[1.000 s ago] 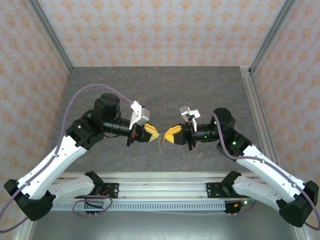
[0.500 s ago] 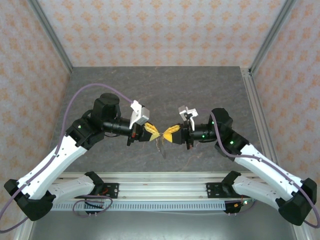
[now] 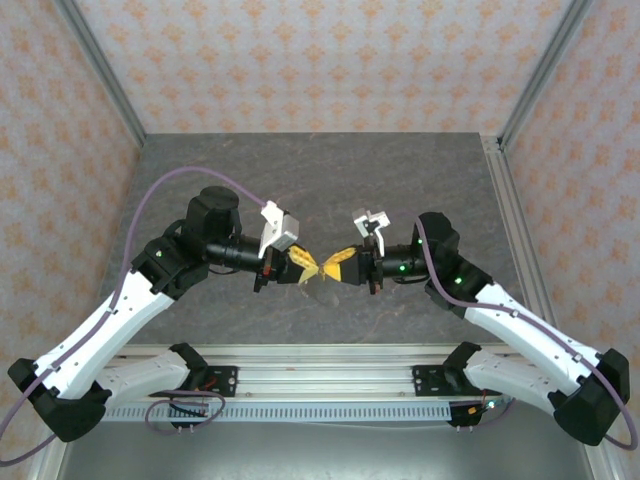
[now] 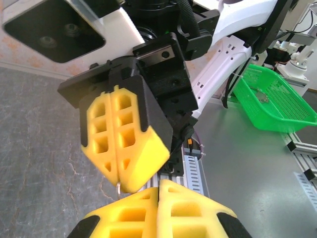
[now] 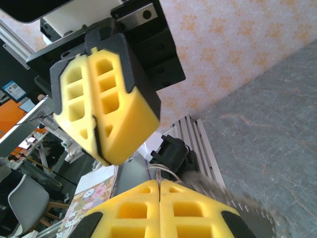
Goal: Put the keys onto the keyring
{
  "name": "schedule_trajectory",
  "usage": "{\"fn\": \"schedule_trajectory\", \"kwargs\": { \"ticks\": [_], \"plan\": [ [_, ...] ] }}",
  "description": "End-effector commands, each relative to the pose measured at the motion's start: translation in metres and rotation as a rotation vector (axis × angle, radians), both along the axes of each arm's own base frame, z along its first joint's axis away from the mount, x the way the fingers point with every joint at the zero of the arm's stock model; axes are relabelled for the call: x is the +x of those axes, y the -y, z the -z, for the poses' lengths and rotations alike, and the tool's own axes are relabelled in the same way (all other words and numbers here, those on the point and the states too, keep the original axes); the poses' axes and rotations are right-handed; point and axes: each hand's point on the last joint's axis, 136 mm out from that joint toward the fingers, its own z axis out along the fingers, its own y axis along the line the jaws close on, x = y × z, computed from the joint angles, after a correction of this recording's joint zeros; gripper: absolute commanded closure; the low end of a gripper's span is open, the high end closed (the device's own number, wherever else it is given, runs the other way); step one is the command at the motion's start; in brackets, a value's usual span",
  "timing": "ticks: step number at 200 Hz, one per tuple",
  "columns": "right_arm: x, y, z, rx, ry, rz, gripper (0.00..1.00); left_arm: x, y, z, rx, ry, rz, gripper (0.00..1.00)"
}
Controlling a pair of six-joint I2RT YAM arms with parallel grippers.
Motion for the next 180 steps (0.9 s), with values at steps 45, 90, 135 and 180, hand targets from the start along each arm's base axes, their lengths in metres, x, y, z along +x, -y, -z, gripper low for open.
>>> {"fn": "schedule_trajectory", "kwargs": {
  "ticks": [45, 90, 135, 180],
  "plan": [
    [0.001, 0.003, -0.016, 0.033, 0.044, 0.008, 1.0, -0.001, -0.002, -0.008, -0.032, 0.021, 0.0, 1.0],
    [0.033, 0.014, 0.018, -0.08, 0.023, 0.199, 1.0, 0.07, -0.019, 0.037, 0.196, -0.031, -0.397, 1.0],
    [0.095, 0.055, 0.082, -0.239, -0.103, 0.572, 1.0, 0.105, -0.035, 0.085, 0.397, -0.14, -0.592, 0.72],
    [0.114, 0.107, 0.126, -0.267, -0.203, 0.823, 1.0, 0.119, -0.046, 0.145, 0.568, -0.307, -0.7, 0.61]
  ]
}}
